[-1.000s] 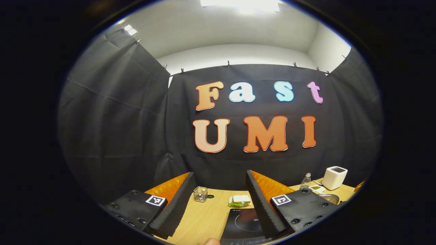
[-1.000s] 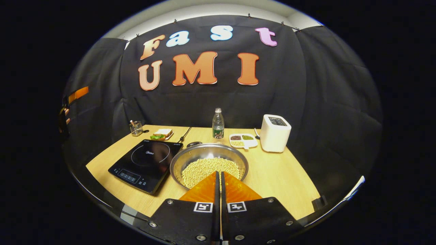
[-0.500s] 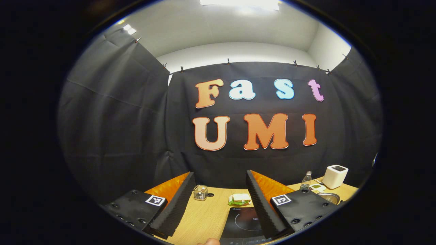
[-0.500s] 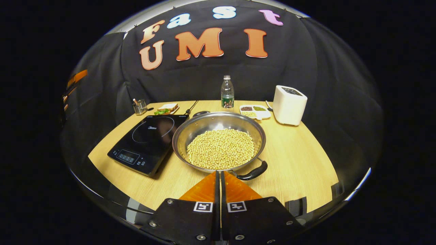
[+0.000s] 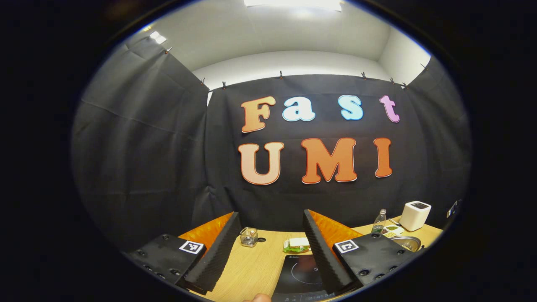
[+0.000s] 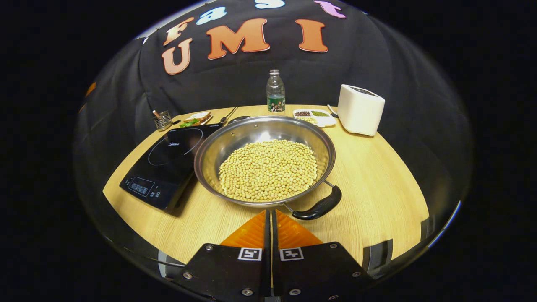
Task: First push the handle of the pot to place it horizontally, then grasp the pot with both hands and set it on the induction cooktop.
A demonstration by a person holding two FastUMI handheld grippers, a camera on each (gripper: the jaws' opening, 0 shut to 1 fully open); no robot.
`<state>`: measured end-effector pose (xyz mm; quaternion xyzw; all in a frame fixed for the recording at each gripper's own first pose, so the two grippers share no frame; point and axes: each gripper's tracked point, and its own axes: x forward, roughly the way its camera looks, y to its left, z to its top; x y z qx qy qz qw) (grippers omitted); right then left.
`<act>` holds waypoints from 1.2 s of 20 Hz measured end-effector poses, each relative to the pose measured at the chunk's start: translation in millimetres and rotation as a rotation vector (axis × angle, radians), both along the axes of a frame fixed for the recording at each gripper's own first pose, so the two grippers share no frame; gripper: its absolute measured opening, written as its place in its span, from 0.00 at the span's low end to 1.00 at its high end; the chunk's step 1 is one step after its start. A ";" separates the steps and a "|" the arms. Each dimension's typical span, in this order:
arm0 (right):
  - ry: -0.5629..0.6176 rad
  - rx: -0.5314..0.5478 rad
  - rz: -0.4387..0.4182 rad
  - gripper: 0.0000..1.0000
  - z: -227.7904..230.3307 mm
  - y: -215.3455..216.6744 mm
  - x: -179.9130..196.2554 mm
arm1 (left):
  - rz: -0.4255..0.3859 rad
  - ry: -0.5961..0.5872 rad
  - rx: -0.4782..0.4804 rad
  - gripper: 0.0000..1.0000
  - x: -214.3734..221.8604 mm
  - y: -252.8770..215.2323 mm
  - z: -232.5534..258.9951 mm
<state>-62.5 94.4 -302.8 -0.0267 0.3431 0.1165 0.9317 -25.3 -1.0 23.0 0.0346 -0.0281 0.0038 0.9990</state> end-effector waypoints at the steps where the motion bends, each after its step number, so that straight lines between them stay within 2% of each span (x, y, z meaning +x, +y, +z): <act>1: 0.005 -0.004 -0.011 0.01 -3.3 -3.2 2.9 | 0.000 0.000 0.001 0.99 -0.7 -0.5 1.4; 4: 0.032 0.056 -0.031 0.00 -6.5 -2.4 4.5 | -0.001 -0.001 0.002 0.99 -1.6 0.5 3.7; 8: 0.012 0.034 -0.053 0.00 -6.7 -11.3 12.3 | -0.002 -0.003 0.005 0.99 -1.6 -2.1 5.5; 16: 0.006 0.082 -0.122 0.00 -2.4 -33.7 29.0 | -0.006 0.007 0.009 0.99 1.4 -6.2 3.8; 24: -0.006 0.081 -0.172 0.00 0.2 -58.5 49.5 | -0.016 0.018 0.014 0.99 9.2 -15.2 -0.5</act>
